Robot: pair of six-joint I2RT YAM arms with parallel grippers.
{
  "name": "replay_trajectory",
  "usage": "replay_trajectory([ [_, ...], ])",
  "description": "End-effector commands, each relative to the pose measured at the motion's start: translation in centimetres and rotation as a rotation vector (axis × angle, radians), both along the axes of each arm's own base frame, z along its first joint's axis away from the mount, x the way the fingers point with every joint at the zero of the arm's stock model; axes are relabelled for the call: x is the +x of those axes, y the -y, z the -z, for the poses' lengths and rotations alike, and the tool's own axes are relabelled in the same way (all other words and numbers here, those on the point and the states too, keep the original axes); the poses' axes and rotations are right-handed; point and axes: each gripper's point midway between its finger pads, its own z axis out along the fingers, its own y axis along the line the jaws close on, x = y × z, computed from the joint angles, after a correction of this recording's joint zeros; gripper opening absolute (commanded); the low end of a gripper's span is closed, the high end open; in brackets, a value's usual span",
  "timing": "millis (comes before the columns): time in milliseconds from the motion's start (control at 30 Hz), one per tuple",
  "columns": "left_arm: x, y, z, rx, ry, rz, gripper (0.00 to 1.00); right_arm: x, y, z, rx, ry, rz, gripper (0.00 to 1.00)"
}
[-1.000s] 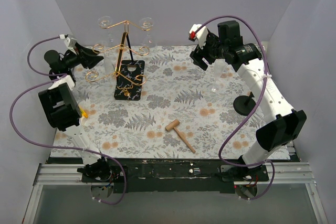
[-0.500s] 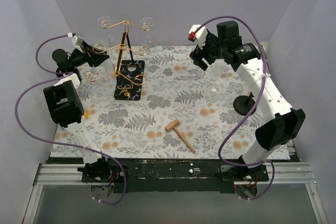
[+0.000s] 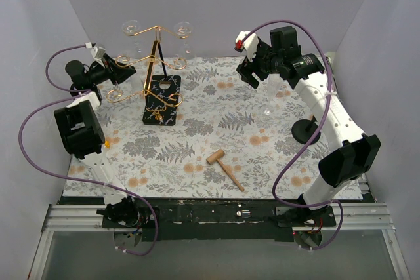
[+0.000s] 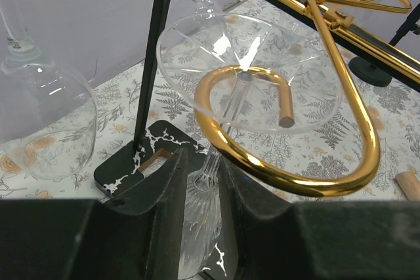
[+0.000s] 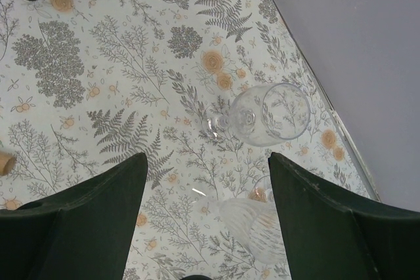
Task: Take the wine glass off the wine glass rack
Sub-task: Pick up the wine glass from the wine rack.
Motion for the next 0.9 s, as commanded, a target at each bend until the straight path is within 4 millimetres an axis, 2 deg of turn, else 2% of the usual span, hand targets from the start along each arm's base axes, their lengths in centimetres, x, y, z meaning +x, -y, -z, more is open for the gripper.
replay_trajectory([
  [0,-0.5,0.1,-3.1,0.031,0.078,0.000,0.20,0.6,-0.5,-1.9,0.024,0.060,-0.004,0.83],
  [233,-1.2,0.4,-4.2,0.027,0.087,0.008,0.08,0.4,-0.5,-1.8,0.026,0.062,-0.003,0.83],
  [433,-1.9,0.7,-6.0,0.032,0.118,0.002,0.00,0.3,-0.4,-1.7,0.031,0.067,-0.003,0.83],
  [600,-2.4,0.8,-6.9,0.050,0.152,-0.008,0.00,0.1,-0.5,-1.3,0.035,0.060,-0.005,0.83],
  [867,-2.7,0.2,-6.3,0.128,0.170,-0.037,0.00,-0.3,-0.5,-1.1,0.045,0.061,-0.006,0.83],
])
